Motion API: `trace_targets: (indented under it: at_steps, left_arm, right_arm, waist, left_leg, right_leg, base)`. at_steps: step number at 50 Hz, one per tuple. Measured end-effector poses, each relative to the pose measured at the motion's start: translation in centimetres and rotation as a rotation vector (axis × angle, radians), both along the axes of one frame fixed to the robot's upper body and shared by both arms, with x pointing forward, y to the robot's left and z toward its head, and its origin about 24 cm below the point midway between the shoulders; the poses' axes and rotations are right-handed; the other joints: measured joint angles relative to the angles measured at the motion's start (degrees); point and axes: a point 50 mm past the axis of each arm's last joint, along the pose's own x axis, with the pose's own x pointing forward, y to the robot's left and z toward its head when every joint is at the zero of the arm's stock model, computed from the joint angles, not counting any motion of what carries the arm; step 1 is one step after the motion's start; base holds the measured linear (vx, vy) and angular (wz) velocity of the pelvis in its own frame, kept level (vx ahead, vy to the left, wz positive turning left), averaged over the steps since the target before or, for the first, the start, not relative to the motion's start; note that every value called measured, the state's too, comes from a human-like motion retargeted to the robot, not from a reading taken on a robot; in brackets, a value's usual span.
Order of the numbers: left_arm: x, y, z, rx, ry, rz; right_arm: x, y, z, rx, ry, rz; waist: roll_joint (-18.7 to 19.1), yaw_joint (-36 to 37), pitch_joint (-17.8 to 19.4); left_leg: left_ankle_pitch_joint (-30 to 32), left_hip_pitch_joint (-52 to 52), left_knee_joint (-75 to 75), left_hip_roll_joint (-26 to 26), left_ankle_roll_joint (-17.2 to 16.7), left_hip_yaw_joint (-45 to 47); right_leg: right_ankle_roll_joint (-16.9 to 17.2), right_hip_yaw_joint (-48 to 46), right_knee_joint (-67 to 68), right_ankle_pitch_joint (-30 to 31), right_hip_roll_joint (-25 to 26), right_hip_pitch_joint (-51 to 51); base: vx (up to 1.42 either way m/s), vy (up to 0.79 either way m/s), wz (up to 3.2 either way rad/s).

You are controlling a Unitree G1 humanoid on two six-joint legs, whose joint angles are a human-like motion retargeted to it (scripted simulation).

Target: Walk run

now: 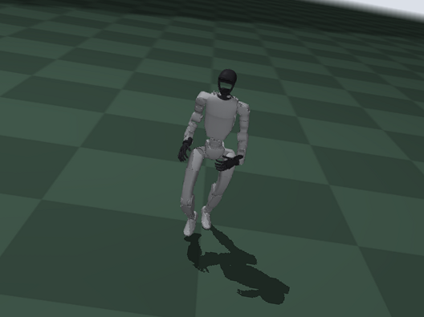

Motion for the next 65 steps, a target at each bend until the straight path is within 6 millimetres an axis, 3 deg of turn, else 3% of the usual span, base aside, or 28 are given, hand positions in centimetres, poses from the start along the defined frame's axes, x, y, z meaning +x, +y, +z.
trace_targets:
  at_steps: [3,5,7,10,13,15,18,20,22,24,27,28,31,33,35,37,40,42,45,47,48,50,52,55,58,59,63,65]
  left_arm:
    - [-0.6,1.3,2.4,0.255,-0.117,-0.114]
    - [-0.7,2.6,5.3,0.352,-0.269,-0.013]
    - [-1.4,2.7,5.7,0.325,-0.354,0.150]
    - [-3.4,0.2,1.9,0.200,-0.252,0.222]
    - [-7.9,-0.2,-2.9,0.205,-0.008,0.057]
    - [-9.8,0.4,-3.6,0.240,0.012,0.041]
    - [-10.8,2.0,-2.6,0.187,-0.078,0.267]
    - [-11.4,3.1,-2.2,0.143,-0.110,0.429]
    - [-10.4,3.5,-1.2,0.107,-0.177,0.503]
    - [-8.2,2.2,-0.1,0.082,-0.255,0.426]
    - [-4.5,0.3,2.3,0.141,-0.378,0.160]
    - [-3.5,0.1,3.3,0.167,-0.430,0.082]
    - [-1.8,0.1,4.8,0.213,-0.494,-0.021]
    - [-0.9,-0.7,5.7,0.200,-0.515,-0.099]
    - [-0.2,-0.5,7.6,0.239,-0.565,-0.140]
    - [-0.2,-0.7,8.9,0.295,-0.629,-0.125]
    - [-0.9,-1.4,9.8,0.269,-0.680,-0.069]
    - [-1.3,-1.4,9.6,0.221,-0.670,0.013]
    - [-2.0,-0.1,8.6,0.218,-0.682,0.225]
    - [-3.2,1.2,6.1,0.309,-0.601,0.282]
    - [-3.9,1.8,4.5,0.353,-0.532,0.294]
    - [-6.8,1.8,0.4,0.370,-0.329,0.261]
    - [-9.1,0.9,-2.9,0.275,-0.126,0.259]
    - [-10.8,1.0,-4.5,0.161,-0.014,0.349]
    - [-10.6,3.6,-2.8,0.231,-0.113,0.369]
    - [-10.1,4.0,-2.1,0.257,-0.162,0.353]
    - [-6.7,3.6,0.4,0.308,-0.329,0.234]
    - [-4.6,2.8,1.6,0.340,-0.410,0.149]
  right_arm:
    - [0.2,-3.7,1.7,0.056,-0.149,-0.275]
    - [2.2,-5.6,3.9,0.006,-0.288,-0.286]
    - [4.9,-5.3,4.8,-0.089,-0.346,-0.184]
    - [9.1,-2.0,6.1,-0.097,-0.451,0.080]
    - [11.6,2.8,7.7,0.033,-0.546,0.249]
    - [13.4,7.1,9.6,0.153,-0.587,0.383]
    - [13.4,11.3,10.4,0.158,-0.501,0.625]
    - [13.5,12.1,11.0,0.141,-0.472,0.702]
    - [14.3,11.4,11.9,0.142,-0.488,0.673]
    - [14.8,8.6,11.6,0.095,-0.476,0.553]
    - [13.0,3.2,8.5,-0.018,-0.363,0.318]
    - [11.5,2.3,6.7,-0.051,-0.288,0.275]
    - [4.1,0.9,-0.6,-0.127,0.101,0.194]
    - [-1.1,0.5,-3.3,-0.014,0.340,0.121]
    - [-2.2,-1.8,-2.6,0.093,0.286,-0.050]
    - [-2.6,-4.2,-0.1,0.047,0.070,-0.183]
    - [-3.6,-6.7,3.2,-0.212,-0.197,-0.267]
    - [-2.2,-6.4,3.9,-0.350,-0.323,-0.257]
    - [2.0,-3.6,3.2,-0.274,-0.409,-0.209]
    - [4.8,-1.5,3.2,-0.142,-0.437,-0.126]
    - [6.4,-0.3,3.2,-0.102,-0.436,-0.084]
    - [8.0,1.6,2.9,-0.039,-0.384,-0.036]
    - [9.7,5.0,3.2,0.046,-0.343,0.048]
    - [11.3,8.0,4.5,0.059,-0.308,0.176]
    - [12.8,9.6,6.4,0.063,-0.325,0.311]
    - [13.5,9.5,7.5,0.059,-0.366,0.338]
    - [13.9,5.8,8.4,-0.128,-0.443,0.239]
    - [11.8,4.8,6.2,-0.208,-0.388,0.179]
  waist:
    - [2.9,-8.2,0.9]
    - [0.6,-10.4,1.6]
    - [-4.8,-9.8,0.9]
    - [-14.3,-4.1,0.9]
    - [-14.7,8.0,4.1]
    - [-11.4,17.4,5.3]
    - [-7.9,26.9,6.4]
    - [-9.4,33.8,6.6]
    - [-9.8,41.3,6.1]
    - [-10.7,44.1,5.3]
    - [-6.1,42.6,7.4]
    - [-4.4,39.6,8.2]
    - [-2.7,32.0,9.3]
    - [-1.4,21.1,6.4]
    - [-3.5,10.9,2.8]
    - [-2.6,4.4,2.8]
    - [-0.7,-3.7,3.2]
    - [-2.6,-6.2,3.2]
    - [-9.7,-5.0,3.0]
    - [-13.3,-0.4,4.0]
    - [-13.9,2.1,4.5]
    - [-13.4,7.0,6.8]
    - [-11.7,14.2,4.4]
    - [-8.5,22.2,3.2]
    - [-11.0,32.8,5.0]
    - [-11.8,36.1,5.3]
    - [-7.7,39.8,4.6]
    - [-2.2,37.5,5.9]
  left_leg:
    - [26.6,12.2,-6.9,4.4,-6.3,4.6]
    - [32.7,17.0,-4.9,1.6,-3.2,6.9]
    - [31.1,20.3,1.3,-0.1,-0.5,18.5]
    - [26.6,21.5,20.0,-2.7,5.5,30.6]
    - [19.2,4.5,43.2,-2.1,4.7,24.2]
    - [11.1,-9.9,50.5,4.0,3.3,22.2]
    - [3.8,-23.1,38.6,10.5,4.2,21.9]
    - [2.2,-29.2,22.1,11.6,2.3,21.5]
    - [0.3,-35.6,6.9,17.8,0.2,16.6]
    - [-3.6,-39.0,-2.5,15.7,0.0,12.5]
    - [-2.4,-35.3,-1.4,11.6,1.1,5.0]
    - [-2.3,-34.4,7.1,8.9,8.6,3.7]
    - [-12.4,-29.3,25.1,14.8,6.7,3.0]
    - [-17.5,-18.8,20.2,9.9,7.6,3.3]
    - [-11.5,-9.1,8.1,2.7,5.2,4.6]
    - [3.8,1.5,-1.0,1.0,0.5,2.8]
    - [29.3,12.5,-7.5,4.4,-5.7,6.1]
    - [35.4,16.2,-4.6,2.2,-4.3,9.0]
    - [31.8,20.8,6.8,-1.1,-0.4,21.6]
    - [28.0,19.5,22.3,-0.8,2.1,26.7]
    - [26.2,16.2,29.8,-1.8,4.0,27.4]
    - [20.2,6.8,44.8,1.0,6.2,23.7]
    - [12.0,-7.0,49.8,6.3,4.2,21.9]
    - [4.9,-21.3,37.9,9.4,2.4,17.2]
    - [2.2,-24.0,11.3,13.3,-3.7,22.4]
    - [0.2,-25.4,4.4,14.4,-3.9,23.0]
    - [-4.4,-30.6,-7.4,15.1,-3.3,11.3]
    - [5.8,-30.5,1.2,14.8,5.4,4.4]
  right_leg:
    - [-4.1,-5.8,-29.4,-5.4,-2.7,-0.7]
    - [-5.5,-1.5,-44.9,-9.8,-1.1,0.2]
    - [-5.8,5.0,-48.0,-12.3,-1.7,1.5]
    - [-7.9,13.1,-35.6,-5.3,-4.4,6.3]
    - [-3.3,12.3,-28.9,-14.7,-6.9,18.4]
    - [-0.9,8.7,-36.6,-15.3,-0.7,30.4]
    - [3.6,4.7,-54.9,-0.2,8.8,48.7]
    - [9.5,3.4,-61.4,22.0,10.2,54.8]
    - [9.5,-6.3,-62.7,32.8,15.0,56.2]
    - [9.5,-2.5,-59.9,36.9,15.7,58.1]
    - [9.5,-4.3,-46.9,34.3,18.5,60.8]
    - [9.5,-4.6,-39.6,33.3,20.1,59.3]
    - [5.7,-3.8,-15.3,24.1,16.4,49.0]
    - [5.7,-4.1,-4.1,16.2,11.2,32.3]
    - [7.3,2.1,-3.1,10.3,7.0,15.0]
    - [2.4,-4.5,-13.6,5.5,0.3,9.0]
    - [0.3,-8.7,-38.7,-0.3,-1.1,6.5]
    - [-1.0,-4.4,-48.6,-6.7,-0.7,5.5]
    - [-1.0,8.0,-49.7,-8.8,-1.7,6.5]
    - [-7.6,12.9,-38.4,-3.9,-1.5,9.4]
    - [-8.3,15.8,-30.7,-9.3,-1.9,9.0]
    - [-6.1,12.5,-26.4,-16.5,-5.4,18.4]
    - [-5.1,9.8,-34.7,-18.3,1.1,29.2]
    - [-0.9,2.5,-53.3,-4.2,11.1,47.1]
    - [8.5,0.7,-63.4,25.1,13.4,57.9]
    - [9.5,-0.9,-64.0,30.0,13.4,60.1]
    - [5.7,-6.2,-51.3,31.8,16.0,65.6]
    - [5.0,-6.7,-31.6,21.0,16.2,65.0]
  base:
    - [2.73,-0.54,1.25]
    - [2.59,-0.63,-0.03]
    - [2.76,-0.68,-0.88]
    - [2.32,-0.45,-1.21]
    - [3.43,-0.38,-0.69]
    - [2.51,-0.09,-0.71]
    - [2.61,-0.03,-1.02]
    - [1.94,-0.40,-1.98]
    - [1.96,-0.53,-2.16]
    - [1.99,0.16,0.11]
    - [2.82,0.18,1.71]
    - [2.62,-0.16,1.76]
    - [3.34,-0.17,0.49]
    - [3.11,-0.05,0.97]
    - [2.40,-0.17,1.25]
    - [2.61,-0.35,1.34]
    - [1.89,-0.34,1.40]
    - [2.49,-0.70,0.13]
    - [2.22,-0.47,-0.76]
    - [2.93,-0.41,-1.34]
    - [2.76,-0.20,-0.90]
    - [2.50,-0.12,-0.09]
    - [2.90,-0.29,-0.02]
    - [2.59,-0.27,-0.23]
    - [2.15,-0.44,-1.47]
    - [1.62,-0.38,-1.75]
    - [2.41,0.13,0.17]
    - [2.56,-0.02,0.80]
